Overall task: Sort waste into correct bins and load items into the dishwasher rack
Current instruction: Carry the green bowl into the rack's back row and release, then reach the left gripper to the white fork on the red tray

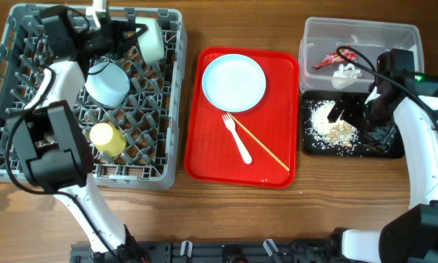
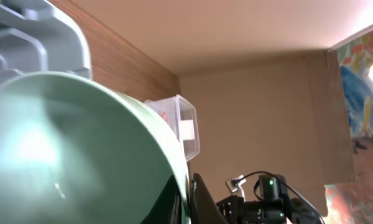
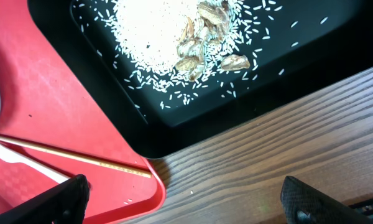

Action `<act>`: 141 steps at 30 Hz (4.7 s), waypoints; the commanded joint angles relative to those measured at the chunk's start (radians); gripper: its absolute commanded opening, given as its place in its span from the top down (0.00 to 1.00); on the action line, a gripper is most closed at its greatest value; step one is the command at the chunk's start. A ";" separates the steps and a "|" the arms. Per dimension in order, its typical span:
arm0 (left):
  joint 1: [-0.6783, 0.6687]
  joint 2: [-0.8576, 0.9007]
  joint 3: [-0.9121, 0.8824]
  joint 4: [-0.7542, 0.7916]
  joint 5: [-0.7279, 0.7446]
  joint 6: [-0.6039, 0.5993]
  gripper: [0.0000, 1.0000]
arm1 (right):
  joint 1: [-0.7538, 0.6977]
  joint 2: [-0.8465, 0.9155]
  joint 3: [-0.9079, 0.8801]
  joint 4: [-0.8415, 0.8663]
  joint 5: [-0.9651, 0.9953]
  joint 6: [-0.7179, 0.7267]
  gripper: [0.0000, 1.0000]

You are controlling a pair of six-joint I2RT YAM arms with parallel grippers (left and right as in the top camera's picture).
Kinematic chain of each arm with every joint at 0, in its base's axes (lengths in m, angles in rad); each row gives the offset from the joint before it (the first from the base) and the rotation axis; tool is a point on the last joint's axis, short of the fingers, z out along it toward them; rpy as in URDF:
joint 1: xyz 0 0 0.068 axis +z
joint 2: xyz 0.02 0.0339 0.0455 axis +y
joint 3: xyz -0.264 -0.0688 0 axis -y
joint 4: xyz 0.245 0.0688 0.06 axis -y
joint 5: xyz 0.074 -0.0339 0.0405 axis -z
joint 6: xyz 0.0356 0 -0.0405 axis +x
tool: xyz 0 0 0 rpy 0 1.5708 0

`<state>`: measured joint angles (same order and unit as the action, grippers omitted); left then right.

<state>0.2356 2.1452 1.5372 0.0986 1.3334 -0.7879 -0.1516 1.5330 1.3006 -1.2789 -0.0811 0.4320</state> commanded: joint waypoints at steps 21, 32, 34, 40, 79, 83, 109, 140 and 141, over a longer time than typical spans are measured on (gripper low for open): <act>0.221 -0.019 0.002 -0.005 0.028 -0.009 0.00 | -0.001 -0.019 0.021 -0.011 0.003 -0.010 0.00; 0.187 -0.195 0.002 -0.108 -0.108 0.048 0.00 | -0.001 -0.019 0.021 -0.009 0.003 -0.011 0.00; 0.161 -0.232 0.002 -0.229 -0.216 0.125 0.00 | -0.001 -0.019 0.021 -0.008 0.003 -0.011 0.00; 0.031 -0.350 0.002 -0.584 -0.603 0.373 0.00 | -0.001 -0.019 0.021 -0.009 0.003 -0.014 0.00; -0.923 -0.125 -0.002 -1.009 -1.358 0.117 0.10 | -0.001 -0.019 0.021 -0.005 0.003 -0.014 0.00; -0.925 -0.068 -0.002 -1.009 -1.358 0.117 0.12 | -0.001 -0.019 0.021 -0.005 0.003 -0.014 0.00; -0.924 -0.005 -0.061 -0.962 -1.459 0.117 0.16 | -0.001 -0.018 0.021 -0.005 0.003 -0.013 0.00; -0.924 -0.005 -0.064 -0.967 -1.458 0.117 0.68 | -0.001 -0.018 0.021 -0.008 0.003 -0.013 0.00; -0.924 -0.005 -0.064 -0.967 -1.458 0.117 0.68 | -0.001 -0.018 0.021 -0.008 0.003 -0.014 0.00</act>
<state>-0.6891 2.1151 1.4971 -0.8635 -0.1009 -0.6678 -0.1516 1.5330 1.3025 -1.2861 -0.0814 0.4244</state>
